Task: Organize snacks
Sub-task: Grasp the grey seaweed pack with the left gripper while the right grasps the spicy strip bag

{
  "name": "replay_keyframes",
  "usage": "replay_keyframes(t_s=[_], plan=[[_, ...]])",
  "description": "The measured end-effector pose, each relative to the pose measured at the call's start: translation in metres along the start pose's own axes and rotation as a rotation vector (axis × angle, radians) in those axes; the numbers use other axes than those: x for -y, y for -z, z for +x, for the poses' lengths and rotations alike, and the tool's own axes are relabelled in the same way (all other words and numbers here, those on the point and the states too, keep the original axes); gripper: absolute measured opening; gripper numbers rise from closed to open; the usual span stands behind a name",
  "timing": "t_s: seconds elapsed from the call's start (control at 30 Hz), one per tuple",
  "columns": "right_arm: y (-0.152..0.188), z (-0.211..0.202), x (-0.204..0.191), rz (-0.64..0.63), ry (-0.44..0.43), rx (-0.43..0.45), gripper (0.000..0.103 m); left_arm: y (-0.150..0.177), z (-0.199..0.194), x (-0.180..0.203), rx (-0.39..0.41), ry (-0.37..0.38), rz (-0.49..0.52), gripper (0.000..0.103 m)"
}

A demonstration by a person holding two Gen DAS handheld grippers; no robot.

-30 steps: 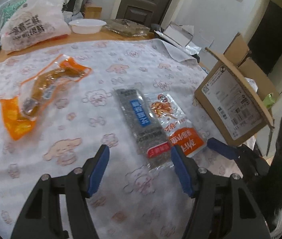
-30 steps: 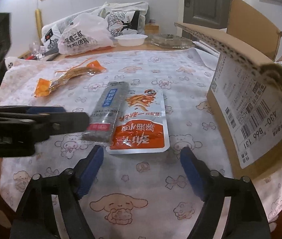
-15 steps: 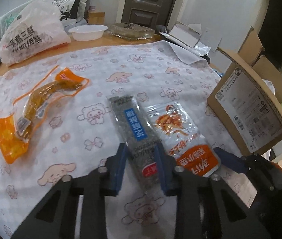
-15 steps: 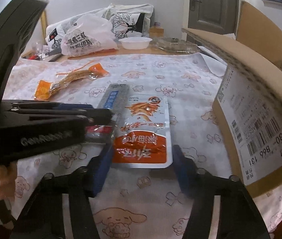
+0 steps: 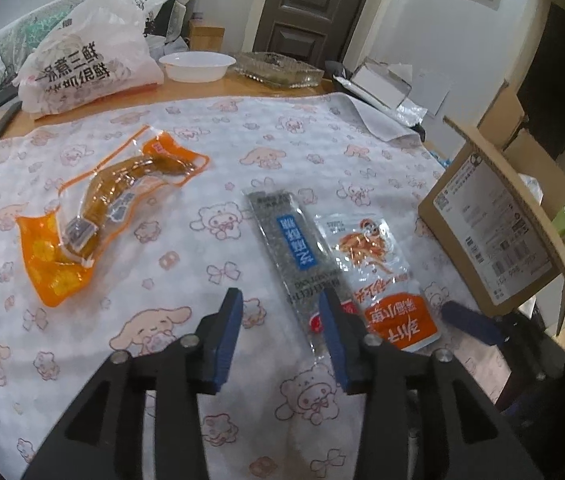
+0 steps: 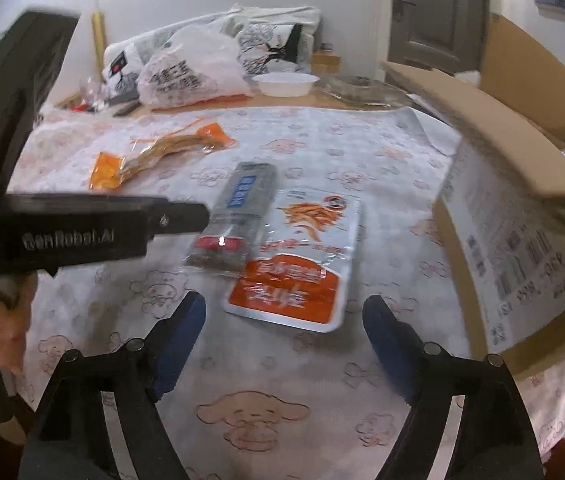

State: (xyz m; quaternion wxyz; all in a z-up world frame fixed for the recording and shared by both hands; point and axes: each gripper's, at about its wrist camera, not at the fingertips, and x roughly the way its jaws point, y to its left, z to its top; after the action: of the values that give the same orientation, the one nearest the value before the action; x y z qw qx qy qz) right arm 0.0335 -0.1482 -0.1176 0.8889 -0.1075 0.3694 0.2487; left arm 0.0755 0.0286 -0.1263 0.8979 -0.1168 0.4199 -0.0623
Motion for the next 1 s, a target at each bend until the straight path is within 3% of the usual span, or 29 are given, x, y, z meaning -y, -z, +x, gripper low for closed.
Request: replay_keyframes(t_s=[0.17, 0.27, 0.4, 0.53, 0.63, 0.7, 0.77, 1.0], plan=[[-0.008, 0.012, -0.007, -0.012, 0.015, -0.02, 0.076, 0.0, -0.002, -0.006, 0.0, -0.003, -0.013, 0.041], [-0.009, 0.01, -0.005, -0.024, 0.022, -0.007, 0.042, -0.001, 0.002, -0.007, -0.013, 0.002, -0.012, 0.041], [-0.007, 0.007, 0.004, -0.007, 0.024, -0.015, 0.03, -0.005, 0.007, 0.003, -0.008, 0.004, 0.001, 0.053], [-0.003, 0.003, 0.01, -0.001, 0.021, -0.01, 0.031, -0.008, 0.021, 0.016, -0.018, -0.018, 0.023, 0.057], [-0.002, 0.001, 0.014, 0.019, -0.003, -0.016, 0.034, -0.01, 0.028, 0.026, -0.002, -0.112, 0.067, 0.056], [-0.002, -0.001, 0.016, 0.03, -0.025, -0.012, 0.05, -0.012, 0.03, 0.022, -0.003, -0.137, 0.058, 0.046], [-0.003, -0.003, 0.016, 0.027, -0.035, -0.006, 0.061, -0.013, 0.029, 0.018, -0.001, -0.152, 0.061, 0.037], [-0.003, -0.001, 0.015, 0.032, -0.037, -0.019, 0.061, -0.014, 0.03, 0.013, -0.008, -0.164, 0.093, 0.037]])
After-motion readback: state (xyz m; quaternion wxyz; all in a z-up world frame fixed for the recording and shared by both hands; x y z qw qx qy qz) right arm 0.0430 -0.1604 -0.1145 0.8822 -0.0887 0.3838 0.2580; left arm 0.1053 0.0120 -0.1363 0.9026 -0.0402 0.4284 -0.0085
